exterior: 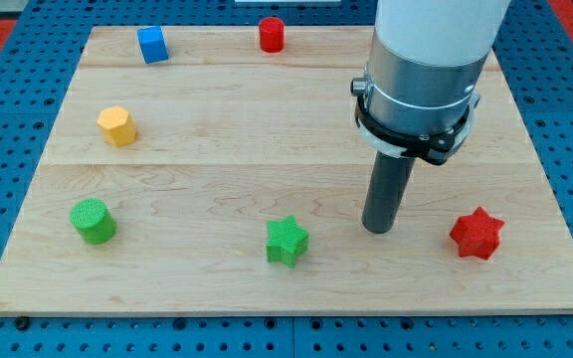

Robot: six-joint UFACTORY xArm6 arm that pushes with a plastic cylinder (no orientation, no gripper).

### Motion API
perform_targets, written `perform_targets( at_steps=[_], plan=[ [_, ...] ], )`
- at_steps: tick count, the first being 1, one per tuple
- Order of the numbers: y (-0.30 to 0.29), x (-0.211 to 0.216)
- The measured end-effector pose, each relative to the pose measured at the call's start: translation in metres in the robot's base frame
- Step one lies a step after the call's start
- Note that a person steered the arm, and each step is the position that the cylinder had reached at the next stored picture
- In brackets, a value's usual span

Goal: Take the green star towards the blue cube

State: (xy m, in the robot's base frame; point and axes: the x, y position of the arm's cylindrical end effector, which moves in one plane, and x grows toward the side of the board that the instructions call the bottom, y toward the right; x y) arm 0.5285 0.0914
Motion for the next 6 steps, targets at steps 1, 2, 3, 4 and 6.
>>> perform_targets(
  at_steps=[1,2,3,4,6],
  plan=[
    [0.008,0.012],
    [0.0,0.046],
    [-0.055,0.056],
    [-0.104,0.055],
    [-0.087,0.015]
  ],
)
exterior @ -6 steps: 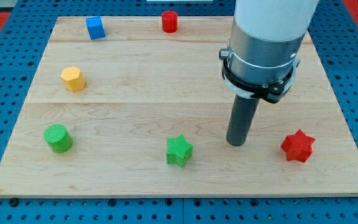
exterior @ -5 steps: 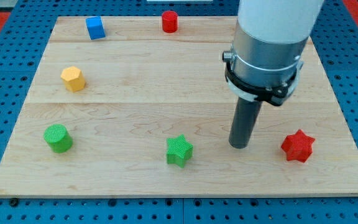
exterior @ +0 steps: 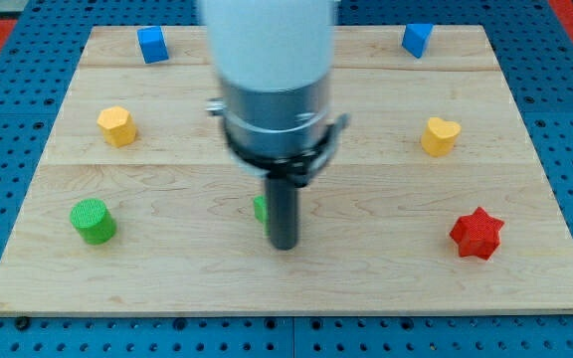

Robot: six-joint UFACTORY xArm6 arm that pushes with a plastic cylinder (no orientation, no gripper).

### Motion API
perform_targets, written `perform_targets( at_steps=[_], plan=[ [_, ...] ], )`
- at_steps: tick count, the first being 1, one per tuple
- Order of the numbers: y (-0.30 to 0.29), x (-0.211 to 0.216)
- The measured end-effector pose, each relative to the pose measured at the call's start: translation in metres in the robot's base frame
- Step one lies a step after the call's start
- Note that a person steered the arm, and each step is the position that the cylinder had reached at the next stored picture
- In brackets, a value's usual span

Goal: Take the green star towards the blue cube

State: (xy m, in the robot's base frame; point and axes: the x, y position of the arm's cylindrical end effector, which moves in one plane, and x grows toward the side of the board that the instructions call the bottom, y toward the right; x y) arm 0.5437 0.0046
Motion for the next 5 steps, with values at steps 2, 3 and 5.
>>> perform_targets(
  at_steps=[2,3,5],
  plan=[
    [-0.047,-0.059],
    [-0.031,-0.101],
    [-0.041,-0.156]
  ],
)
